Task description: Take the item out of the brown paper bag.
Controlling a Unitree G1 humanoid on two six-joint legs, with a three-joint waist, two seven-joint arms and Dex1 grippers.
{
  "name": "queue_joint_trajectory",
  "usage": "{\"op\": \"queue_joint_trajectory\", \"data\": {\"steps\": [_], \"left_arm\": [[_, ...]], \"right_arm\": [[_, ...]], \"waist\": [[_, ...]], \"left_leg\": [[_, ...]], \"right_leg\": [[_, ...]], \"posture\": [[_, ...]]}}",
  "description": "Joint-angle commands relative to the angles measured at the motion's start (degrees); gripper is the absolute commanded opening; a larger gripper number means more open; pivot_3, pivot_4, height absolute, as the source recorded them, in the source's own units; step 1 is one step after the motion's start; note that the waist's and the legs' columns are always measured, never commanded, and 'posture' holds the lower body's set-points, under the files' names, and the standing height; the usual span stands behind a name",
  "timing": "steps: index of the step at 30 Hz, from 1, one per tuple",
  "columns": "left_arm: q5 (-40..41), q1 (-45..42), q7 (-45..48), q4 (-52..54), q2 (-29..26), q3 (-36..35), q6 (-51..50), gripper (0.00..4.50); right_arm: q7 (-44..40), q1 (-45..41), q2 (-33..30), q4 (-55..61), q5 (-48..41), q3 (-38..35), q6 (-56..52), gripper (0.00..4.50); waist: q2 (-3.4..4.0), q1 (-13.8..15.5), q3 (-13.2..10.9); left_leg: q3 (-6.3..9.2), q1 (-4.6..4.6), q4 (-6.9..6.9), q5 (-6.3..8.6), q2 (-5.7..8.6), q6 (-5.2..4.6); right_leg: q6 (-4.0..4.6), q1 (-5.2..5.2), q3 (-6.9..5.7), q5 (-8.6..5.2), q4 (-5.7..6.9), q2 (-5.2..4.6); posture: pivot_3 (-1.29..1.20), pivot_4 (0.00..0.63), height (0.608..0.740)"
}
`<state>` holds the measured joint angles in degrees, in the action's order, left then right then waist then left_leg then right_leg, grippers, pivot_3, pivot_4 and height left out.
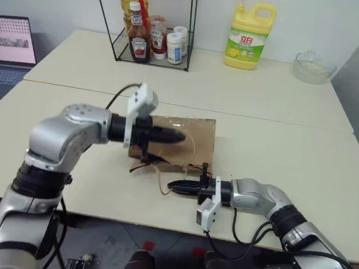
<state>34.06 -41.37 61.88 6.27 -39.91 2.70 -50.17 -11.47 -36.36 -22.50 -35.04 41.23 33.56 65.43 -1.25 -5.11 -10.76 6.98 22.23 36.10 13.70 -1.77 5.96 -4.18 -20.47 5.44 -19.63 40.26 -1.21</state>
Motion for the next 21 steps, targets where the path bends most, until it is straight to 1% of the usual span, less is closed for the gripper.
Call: {"op": "queue_joint_trajectory", "data": {"steps": [1,3,9,12,14,15,17,18,21], "left_arm": [[3.5,-4.9,-2.8,-1.3,0.8,-4.7,-3.8,0.00],[4.0,-6.9,-3.8,-2.5,1.2,-5.6,-4.5,0.00],[4.2,-10.5,-6.2,-5.7,2.0,-7.1,-4.4,0.00],[4.7,-10.7,-6.4,-5.7,2.2,-7.1,-4.5,0.00],[5.1,-10.4,-6.6,-5.1,2.3,-7.2,-4.7,0.00],[5.4,-10.1,-6.8,-4.7,2.4,-7.2,-4.7,0.00],[5.7,-9.5,-6.9,-4.1,2.6,-7.2,-4.7,0.00],[5.8,-9.4,-6.9,-4.0,2.6,-7.2,-4.7,0.00],[6.0,-9.3,-7.1,-4.1,2.8,-7.3,-4.6,0.00]], "right_arm": [[-5.2,2.8,-1.9,-2.2,1.4,4.0,-1.7,0.03],[-6.0,3.0,-2.2,-2.1,0.9,4.1,-2.4,0.03],[-7.7,4.0,-3.7,-1.3,-0.4,4.0,-3.4,0.03],[-10.4,4.9,-4.9,-0.6,-3.9,3.4,-5.1,0.03],[-13.7,6.1,-5.9,0.6,-9.2,2.8,-6.4,0.03],[-15.9,7.0,-6.6,1.9,-13.0,2.6,-7.0,0.22],[-19.0,8.4,-8.4,4.7,-17.9,2.2,-8.0,0.62],[-20.4,9.2,-9.4,6.6,-20.5,1.6,-8.9,0.90],[-23.7,12.0,-12.9,13.5,-27.7,-1.1,-12.5,2.06]], "waist": [[0.00,0.0,0.0],[-0.02,0.0,0.0],[-0.03,0.3,0.0],[-0.03,0.3,0.0],[-0.03,0.5,0.0],[-0.03,0.6,0.0],[-0.03,0.9,0.0],[-0.03,1.0,0.0],[-0.01,1.1,0.0]], "left_leg": [[0.01,-0.21,-0.06,0.00,0.00,0.00],[0.08,-0.34,-0.10,0.01,0.00,-0.01],[0.10,-0.38,-0.09,0.01,0.05,0.00],[0.11,-0.36,-0.09,0.01,0.08,0.00],[0.14,-0.35,-0.09,0.01,0.10,0.01],[0.18,-0.36,-0.09,0.01,0.11,0.01],[0.31,-0.35,-0.10,0.01,0.15,0.00],[0.34,-0.32,-0.10,0.02,0.17,0.00],[0.40,-0.23,-0.12,0.02,0.20,0.00]], "right_leg": [[0.00,0.24,-0.02,0.00,-0.15,0.00],[0.00,0.44,-0.09,0.00,-0.31,0.00],[-0.01,0.56,-0.10,0.00,-0.36,-0.04],[-0.01,0.59,-0.07,0.00,-0.40,-0.05],[-0.01,0.64,-0.08,0.00,-0.44,-0.06],[-0.01,0.71,-0.08,0.00,-0.50,-0.06],[-0.01,0.88,-0.11,0.00,-0.72,-0.05],[-0.01,0.90,-0.10,0.00,-0.80,-0.05],[-0.01,0.90,-0.09,0.00,-0.90,-0.05]], "posture": [[0.00,0.150,0.740],[0.00,0.150,0.740],[0.00,0.150,0.740],[0.00,0.150,0.740],[0.00,0.150,0.740],[0.00,0.150,0.740],[0.00,0.150,0.740],[0.00,0.150,0.740],[0.00,0.150,0.740]]}}
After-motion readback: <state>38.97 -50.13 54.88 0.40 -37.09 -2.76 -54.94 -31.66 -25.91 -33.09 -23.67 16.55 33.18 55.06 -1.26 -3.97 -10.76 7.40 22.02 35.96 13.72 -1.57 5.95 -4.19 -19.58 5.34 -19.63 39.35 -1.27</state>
